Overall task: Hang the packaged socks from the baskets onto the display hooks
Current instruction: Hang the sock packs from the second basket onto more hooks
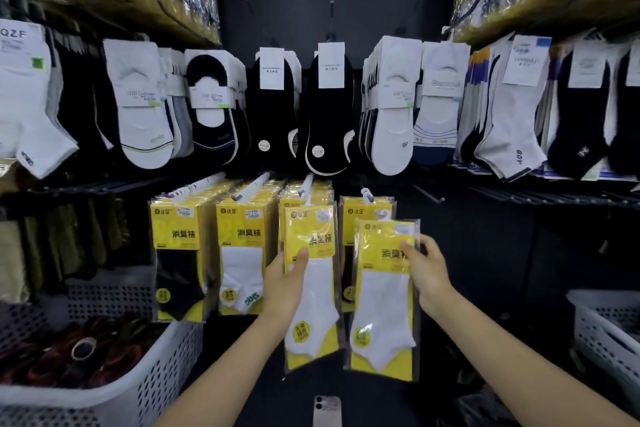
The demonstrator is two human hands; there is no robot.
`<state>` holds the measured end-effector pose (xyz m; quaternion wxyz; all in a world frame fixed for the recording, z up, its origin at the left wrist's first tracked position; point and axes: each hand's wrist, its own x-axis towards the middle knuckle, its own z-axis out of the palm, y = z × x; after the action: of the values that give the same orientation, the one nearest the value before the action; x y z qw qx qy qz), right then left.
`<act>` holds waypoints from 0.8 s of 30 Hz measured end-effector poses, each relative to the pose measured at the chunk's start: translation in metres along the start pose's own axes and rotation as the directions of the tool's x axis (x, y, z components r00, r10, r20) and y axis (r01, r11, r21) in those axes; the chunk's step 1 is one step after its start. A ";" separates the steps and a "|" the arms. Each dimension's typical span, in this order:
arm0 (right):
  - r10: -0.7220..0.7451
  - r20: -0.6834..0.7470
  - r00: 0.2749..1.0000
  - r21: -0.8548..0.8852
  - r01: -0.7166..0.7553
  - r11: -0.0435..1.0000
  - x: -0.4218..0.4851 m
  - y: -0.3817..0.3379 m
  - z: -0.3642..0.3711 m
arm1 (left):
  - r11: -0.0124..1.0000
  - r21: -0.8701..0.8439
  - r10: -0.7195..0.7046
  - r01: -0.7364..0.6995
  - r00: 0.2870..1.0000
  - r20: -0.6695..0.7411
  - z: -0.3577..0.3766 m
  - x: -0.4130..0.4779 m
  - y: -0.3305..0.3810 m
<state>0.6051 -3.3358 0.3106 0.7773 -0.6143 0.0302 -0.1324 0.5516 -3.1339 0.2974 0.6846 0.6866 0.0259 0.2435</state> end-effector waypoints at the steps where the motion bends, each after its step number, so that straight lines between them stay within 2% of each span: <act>1: -0.017 -0.014 1.000 -0.017 0.017 1.000 0.005 -0.004 -0.002 | 1.000 0.019 0.014 -0.014 1.000 0.001 -0.002 0.002 0.000; 6: -0.098 0.056 0.994 -0.088 0.103 0.991 0.024 -0.022 0.001 | 0.999 0.047 0.029 -0.026 0.998 -0.059 -0.010 0.013 0.003; 11: -0.076 0.153 0.985 -0.157 0.100 0.982 0.035 -0.016 0.016 | 0.998 0.045 0.044 -0.041 0.997 -0.057 -0.013 0.015 0.002; 16: -0.030 0.039 0.999 -0.223 0.038 0.974 0.051 0.005 0.022 | 0.999 0.019 0.029 -0.028 0.998 -0.050 -0.015 0.016 0.001; 24: 0.153 -0.234 0.960 -0.235 -0.209 0.949 0.045 0.042 0.010 | 0.999 0.020 -0.028 0.029 0.999 -0.025 -0.015 0.007 -0.007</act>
<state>0.6573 -3.3286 0.2782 0.6922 -0.6866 0.1869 -0.1202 0.5543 -3.1174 0.2922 0.6805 0.6900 0.0466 0.2421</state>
